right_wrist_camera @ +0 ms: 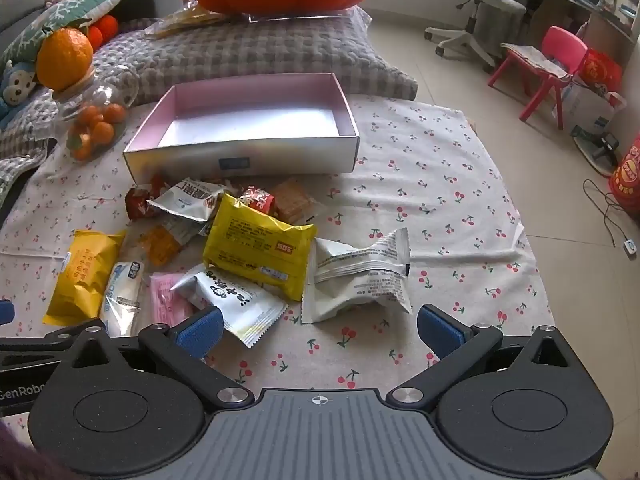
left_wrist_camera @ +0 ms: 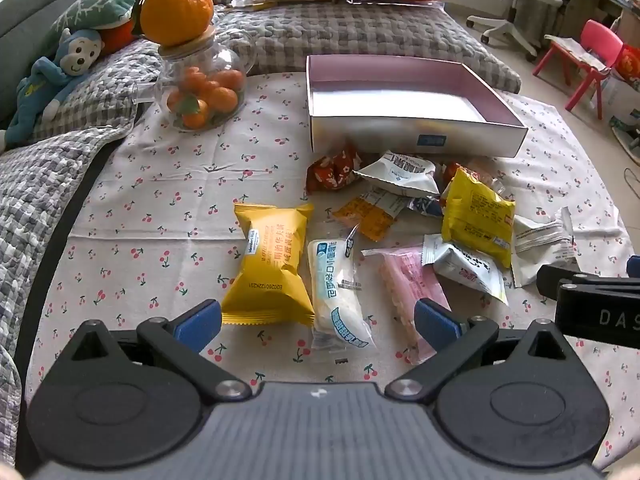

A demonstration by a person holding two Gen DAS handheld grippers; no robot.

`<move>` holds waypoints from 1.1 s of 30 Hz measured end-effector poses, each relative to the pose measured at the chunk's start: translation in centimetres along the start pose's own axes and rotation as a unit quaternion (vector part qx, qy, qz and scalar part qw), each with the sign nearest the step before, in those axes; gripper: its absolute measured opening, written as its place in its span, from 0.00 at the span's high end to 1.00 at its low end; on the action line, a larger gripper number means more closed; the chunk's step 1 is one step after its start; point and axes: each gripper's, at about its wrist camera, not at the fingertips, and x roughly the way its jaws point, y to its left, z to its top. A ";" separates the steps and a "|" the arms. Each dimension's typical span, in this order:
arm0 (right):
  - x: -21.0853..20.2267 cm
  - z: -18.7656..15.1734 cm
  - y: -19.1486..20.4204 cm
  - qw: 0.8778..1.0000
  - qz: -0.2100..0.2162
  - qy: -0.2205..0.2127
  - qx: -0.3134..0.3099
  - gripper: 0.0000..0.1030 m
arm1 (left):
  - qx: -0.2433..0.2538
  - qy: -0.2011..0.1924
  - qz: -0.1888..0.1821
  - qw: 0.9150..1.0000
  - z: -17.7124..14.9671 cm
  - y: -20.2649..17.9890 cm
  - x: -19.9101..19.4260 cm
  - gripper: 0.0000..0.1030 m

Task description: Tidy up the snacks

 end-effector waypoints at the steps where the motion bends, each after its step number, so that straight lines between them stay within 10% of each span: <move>1: 0.0 0.0 0.0 1.000 0.000 -0.002 0.001 0.00 | 0.000 -0.001 0.000 1.000 0.0 0.0 0.0 0.00; 33: -0.1 0.0 0.0 1.000 -0.002 -0.005 0.002 0.00 | -0.002 -0.003 0.000 1.000 0.1 0.0 -0.1 0.00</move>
